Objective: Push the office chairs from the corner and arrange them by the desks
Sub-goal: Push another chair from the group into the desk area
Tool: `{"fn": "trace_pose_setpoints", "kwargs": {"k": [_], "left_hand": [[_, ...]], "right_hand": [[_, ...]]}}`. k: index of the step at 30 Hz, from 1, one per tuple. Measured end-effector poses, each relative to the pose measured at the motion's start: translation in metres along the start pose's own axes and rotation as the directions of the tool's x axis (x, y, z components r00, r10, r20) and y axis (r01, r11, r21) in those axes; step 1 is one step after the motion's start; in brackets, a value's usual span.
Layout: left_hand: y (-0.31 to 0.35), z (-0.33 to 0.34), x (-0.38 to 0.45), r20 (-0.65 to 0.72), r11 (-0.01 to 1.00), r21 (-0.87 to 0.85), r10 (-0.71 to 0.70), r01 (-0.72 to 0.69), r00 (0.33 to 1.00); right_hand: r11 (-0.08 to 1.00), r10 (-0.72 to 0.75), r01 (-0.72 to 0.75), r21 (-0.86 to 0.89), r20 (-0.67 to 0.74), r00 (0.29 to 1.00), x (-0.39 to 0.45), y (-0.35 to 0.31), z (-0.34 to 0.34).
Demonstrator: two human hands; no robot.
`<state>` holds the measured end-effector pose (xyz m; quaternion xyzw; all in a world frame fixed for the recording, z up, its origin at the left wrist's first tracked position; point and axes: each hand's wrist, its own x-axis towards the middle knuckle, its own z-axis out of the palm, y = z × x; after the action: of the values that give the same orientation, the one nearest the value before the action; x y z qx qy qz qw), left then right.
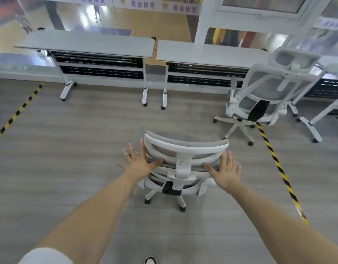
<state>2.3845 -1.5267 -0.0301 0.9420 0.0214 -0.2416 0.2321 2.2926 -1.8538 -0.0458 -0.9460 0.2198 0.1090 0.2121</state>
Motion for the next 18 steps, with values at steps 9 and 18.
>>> {"fn": "trace_pose_setpoints", "kwargs": {"k": [9,18], "left_hand": [[0.080,-0.059,0.165,0.005,0.999,0.038,0.030,-0.030,1.000],[0.185,-0.106,0.317,0.007,0.999,0.028,0.023,-0.023,1.000]], "right_hand": [[1.000,0.003,-0.002,0.020,-0.052,0.999,0.168,-0.036,-0.042],[0.999,-0.018,0.021,0.043,-0.051,0.999,0.353,-0.049,-0.104]]}}
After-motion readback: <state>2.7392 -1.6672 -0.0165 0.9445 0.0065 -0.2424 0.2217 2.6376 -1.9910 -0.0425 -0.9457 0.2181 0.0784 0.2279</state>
